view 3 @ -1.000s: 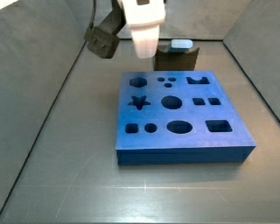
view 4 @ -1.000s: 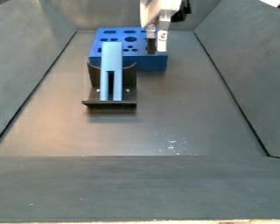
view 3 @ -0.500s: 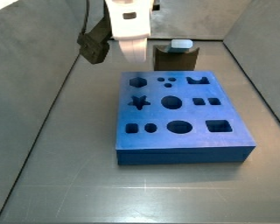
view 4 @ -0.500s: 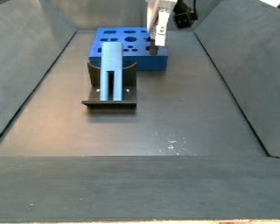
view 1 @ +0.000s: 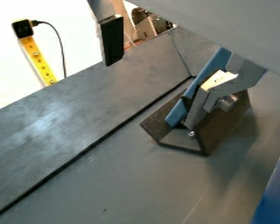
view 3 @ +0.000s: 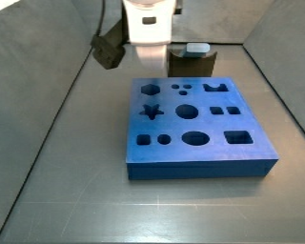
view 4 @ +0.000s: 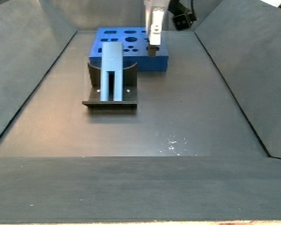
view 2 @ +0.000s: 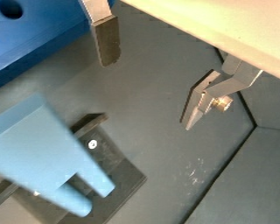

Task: Pick up the square-circle object. Move up. Place the square-circle object on the fixture. Regrasp the square-circle object. Move to above the board. Insert the square-circle object.
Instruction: Regrasp the square-circle object.

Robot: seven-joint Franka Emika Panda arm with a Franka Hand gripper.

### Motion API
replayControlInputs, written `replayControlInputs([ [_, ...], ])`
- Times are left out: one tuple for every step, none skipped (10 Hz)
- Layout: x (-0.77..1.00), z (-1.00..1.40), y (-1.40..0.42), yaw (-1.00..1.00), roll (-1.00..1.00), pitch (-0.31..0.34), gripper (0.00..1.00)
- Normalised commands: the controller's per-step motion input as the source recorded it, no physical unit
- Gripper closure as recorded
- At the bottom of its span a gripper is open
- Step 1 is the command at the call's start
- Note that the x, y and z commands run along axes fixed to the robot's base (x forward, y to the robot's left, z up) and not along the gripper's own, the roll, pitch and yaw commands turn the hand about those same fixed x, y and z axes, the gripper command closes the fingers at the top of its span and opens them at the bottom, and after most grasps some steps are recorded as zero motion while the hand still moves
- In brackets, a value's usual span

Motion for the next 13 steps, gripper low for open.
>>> replayControlInputs([
  [1.00, -0.02, -0.03, 0.17, 0.17, 0.363, 0.00],
  [1.00, -0.02, -0.04, 0.19, 0.15, 0.326, 0.00],
  [1.00, -0.02, -0.04, 0.20, 0.13, 0.289, 0.00],
  [1.00, -0.02, -0.04, 0.20, 0.12, 0.279, 0.00],
  [1.00, -0.02, -0.05, 0.19, 0.10, 0.251, 0.00],
  [1.00, -0.02, -0.05, 0.18, 0.10, 0.240, 0.00],
  [1.00, -0.02, -0.05, 0.17, 0.09, 0.226, 0.00],
  [1.00, -0.02, -0.05, 0.16, 0.10, 0.229, 0.00],
  [0.96, -0.01, -0.05, 0.15, 0.11, 0.232, 0.00],
  [0.90, -0.02, -0.05, 0.15, 0.11, 0.235, 0.00],
  [0.81, -0.02, -0.05, 0.14, 0.11, 0.231, 0.00],
  [0.74, -0.02, -0.04, 0.14, 0.12, 0.233, 0.00],
  [0.66, -0.02, -0.04, 0.13, 0.13, 0.239, 0.00],
])
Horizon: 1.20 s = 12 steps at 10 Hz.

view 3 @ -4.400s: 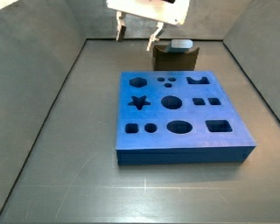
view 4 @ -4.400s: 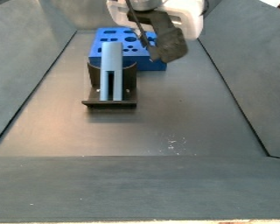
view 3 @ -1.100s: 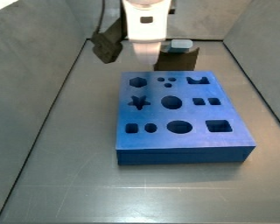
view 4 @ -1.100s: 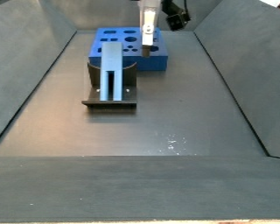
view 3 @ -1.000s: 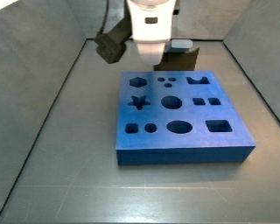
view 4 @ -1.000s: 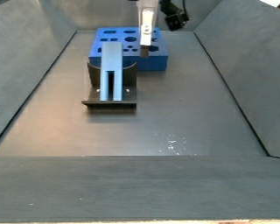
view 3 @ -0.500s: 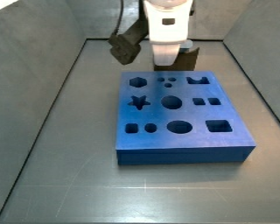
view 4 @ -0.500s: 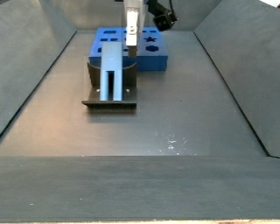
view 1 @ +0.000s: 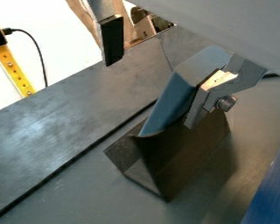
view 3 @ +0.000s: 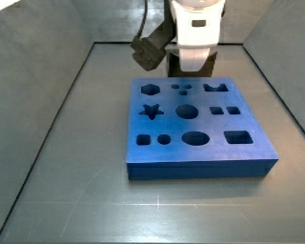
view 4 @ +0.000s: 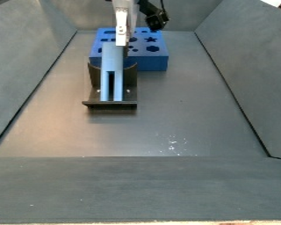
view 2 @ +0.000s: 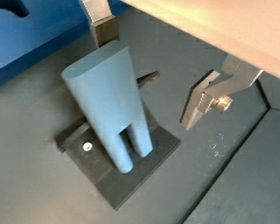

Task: Pick up the square-circle object. Move up. Place the square-circle object on the fixture. Regrasp the square-circle object. Move to above the board. Insert the square-circle object.
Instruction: Regrasp the square-circle object, then move to above the board.

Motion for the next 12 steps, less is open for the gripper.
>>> replayControlInputs([
  [0.60, -0.02, -0.04, 0.13, 0.14, 0.240, 0.00],
  [0.53, -0.02, -0.05, 0.13, 0.14, 0.244, 0.00],
  [0.50, -0.02, -0.05, 0.13, 0.14, 0.247, 0.00],
  [0.41, -0.02, -0.04, 0.13, 0.15, 0.242, 0.00],
  [0.38, -0.02, -0.04, 0.13, 0.15, 0.244, 0.00],
  [0.32, -0.02, -0.04, 0.13, 0.16, 0.252, 0.00],
  [0.27, -0.02, -0.04, 0.13, 0.17, 0.252, 0.00],
  [0.22, -0.02, -0.05, 0.13, 0.17, 0.252, 0.00],
  [0.17, -0.02, -0.05, 0.13, 0.16, 0.250, 0.00],
  [0.00, 0.00, 0.00, 0.00, 0.00, 0.000, 1.00],
  [0.29, 1.00, 0.23, 0.10, -0.31, 0.339, 1.00],
  [0.29, 1.00, 0.22, 0.09, -0.31, 0.350, 1.00],
])
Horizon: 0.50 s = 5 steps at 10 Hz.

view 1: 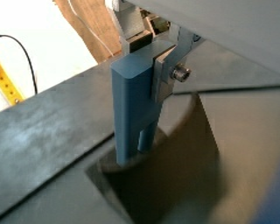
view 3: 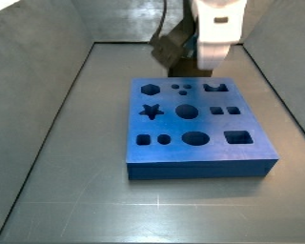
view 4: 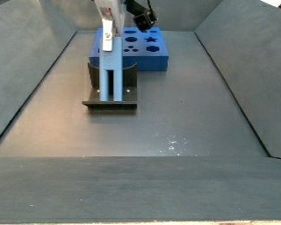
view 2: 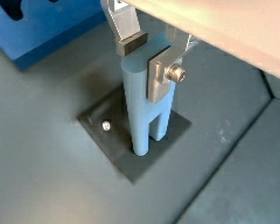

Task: Pick up the square-circle object. Move up. Place the square-circle object on the fixture. Regrasp the square-circle object. Move to above the board. Insert the square-circle object.
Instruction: Move to above the board.

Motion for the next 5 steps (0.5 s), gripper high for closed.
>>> replayControlInputs([
  [0.27, 1.00, 0.21, 0.08, -0.31, 0.373, 1.00],
  [0.25, 1.00, 0.19, 0.12, -0.16, 0.297, 1.00],
  [0.24, 1.00, 0.18, 0.13, -0.10, 0.274, 1.00],
  [0.23, 1.00, 0.16, 0.14, -0.04, 0.248, 1.00],
  [0.23, 1.00, 0.15, 0.14, -0.04, 0.230, 1.00],
])
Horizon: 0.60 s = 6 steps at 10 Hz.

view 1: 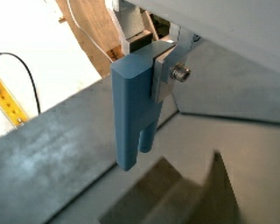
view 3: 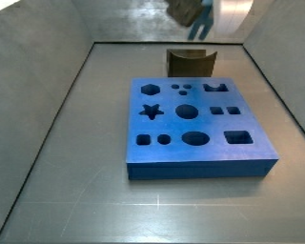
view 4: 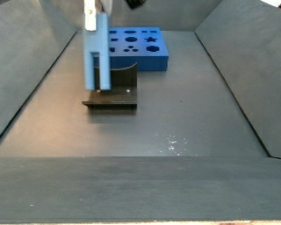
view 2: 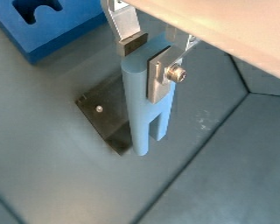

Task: Pick up the square-circle object. Move up. Place the square-circle object on the fixture. Regrasp the square-circle object. Move to above the board. Insert the square-circle object.
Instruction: Move to above the board.

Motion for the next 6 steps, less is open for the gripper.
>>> replayControlInputs([
  [0.21, 1.00, 0.14, 0.13, -0.05, 0.201, 1.00],
  [0.20, 1.00, 0.13, 0.12, -0.06, 0.183, 1.00],
  [0.18, 1.00, 0.11, 0.11, -0.07, 0.169, 1.00],
  [0.17, 1.00, 0.10, 0.10, -0.07, 0.161, 1.00],
  [0.15, 1.00, 0.08, 0.08, -0.08, 0.163, 1.00],
  [0.14, 1.00, 0.07, 0.08, -0.09, 0.173, 1.00],
])
